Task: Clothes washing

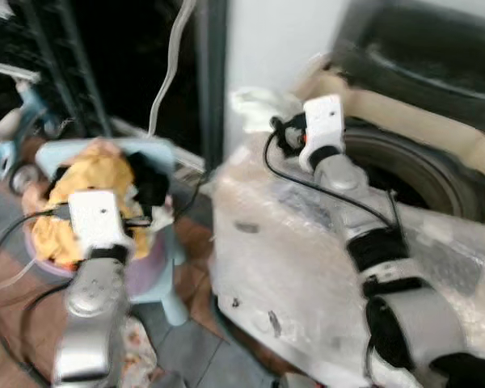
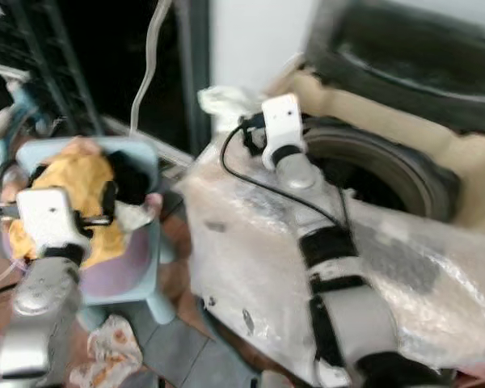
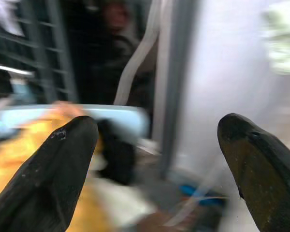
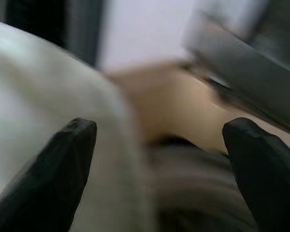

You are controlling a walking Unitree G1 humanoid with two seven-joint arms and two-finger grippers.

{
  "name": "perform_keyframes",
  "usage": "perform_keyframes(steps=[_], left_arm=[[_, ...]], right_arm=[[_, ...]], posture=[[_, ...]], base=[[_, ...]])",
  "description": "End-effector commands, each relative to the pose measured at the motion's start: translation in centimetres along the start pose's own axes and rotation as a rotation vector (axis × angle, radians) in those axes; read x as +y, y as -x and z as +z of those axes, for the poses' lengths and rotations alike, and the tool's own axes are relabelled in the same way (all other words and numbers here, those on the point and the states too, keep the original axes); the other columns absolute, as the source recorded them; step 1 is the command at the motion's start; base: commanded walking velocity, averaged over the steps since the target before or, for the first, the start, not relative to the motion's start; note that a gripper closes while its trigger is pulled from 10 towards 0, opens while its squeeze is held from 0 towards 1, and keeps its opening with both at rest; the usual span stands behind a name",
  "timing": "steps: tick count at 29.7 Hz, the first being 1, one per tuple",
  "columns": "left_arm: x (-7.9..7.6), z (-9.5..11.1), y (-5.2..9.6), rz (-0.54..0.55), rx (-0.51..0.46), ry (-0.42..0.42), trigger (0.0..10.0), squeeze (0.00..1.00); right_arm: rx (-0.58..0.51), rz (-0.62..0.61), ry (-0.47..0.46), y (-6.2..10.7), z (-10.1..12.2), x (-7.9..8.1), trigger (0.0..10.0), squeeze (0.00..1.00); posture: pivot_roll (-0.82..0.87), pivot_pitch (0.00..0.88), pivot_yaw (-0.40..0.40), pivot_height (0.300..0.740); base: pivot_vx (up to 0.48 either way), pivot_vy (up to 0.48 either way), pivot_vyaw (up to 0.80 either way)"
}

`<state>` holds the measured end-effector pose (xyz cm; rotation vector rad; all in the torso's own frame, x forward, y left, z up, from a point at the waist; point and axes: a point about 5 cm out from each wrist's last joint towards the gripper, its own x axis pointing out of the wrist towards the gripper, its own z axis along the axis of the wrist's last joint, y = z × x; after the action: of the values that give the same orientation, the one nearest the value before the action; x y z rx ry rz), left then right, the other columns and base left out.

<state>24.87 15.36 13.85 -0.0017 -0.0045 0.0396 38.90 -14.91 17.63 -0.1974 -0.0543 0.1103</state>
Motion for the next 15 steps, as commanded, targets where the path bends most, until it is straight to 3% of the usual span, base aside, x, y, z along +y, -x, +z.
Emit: perform_keyframes(steps=[1,2,8,13,14,15], left_arm=[[1.3,-0.3,0.2,0.048,0.009,-0.025,10.0,0.0],[1.2,-0.3,0.2,0.05,0.009,-0.026,10.0,0.0],[1.2,-0.3,0.2,0.052,0.008,-0.024,10.0,0.0],[1.3,-0.3,0.1,0.058,0.005,-0.024,10.0,0.0],[1.3,-0.3,0.1,0.059,0.005,-0.024,10.0,0.0],[1.3,-0.3,0.1,0.059,0.005,-0.025,10.0,0.0]], right_arm=[[0.002,0.038,-0.015,-0.2,0.3,1.6,3.3,0.0],[0.039,0.016,-0.043,-0.3,-0.2,1.3,0.0,0.0],[0.068,-0.008,-0.078,-0.4,-0.4,0.8,0.0,0.0],[-0.002,-0.078,-0.102,-0.6,0.7,-0.1,0.0,0.0],[-0.021,-0.096,-0.101,-0.6,1.0,-0.3,0.6,0.0],[-0.037,-0.115,-0.095,-0.6,1.3,-0.6,4.5,0.0]], posture=[[0.08,0.0,-0.042,0.74],[0.09,0.0,-0.047,0.74],[0.09,0.0,-0.051,0.74],[0.09,0.0,-0.052,0.74],[0.09,0.0,-0.052,0.74],[0.09,0.0,-0.053,0.74]], base=[[0.0,0.0,0.0],[0.0,0.0,0.0],[0.0,0.0,0.0],[0.0,0.0,0.0],[0.0,0.0,0.0],[0.0,0.0,0.0]])
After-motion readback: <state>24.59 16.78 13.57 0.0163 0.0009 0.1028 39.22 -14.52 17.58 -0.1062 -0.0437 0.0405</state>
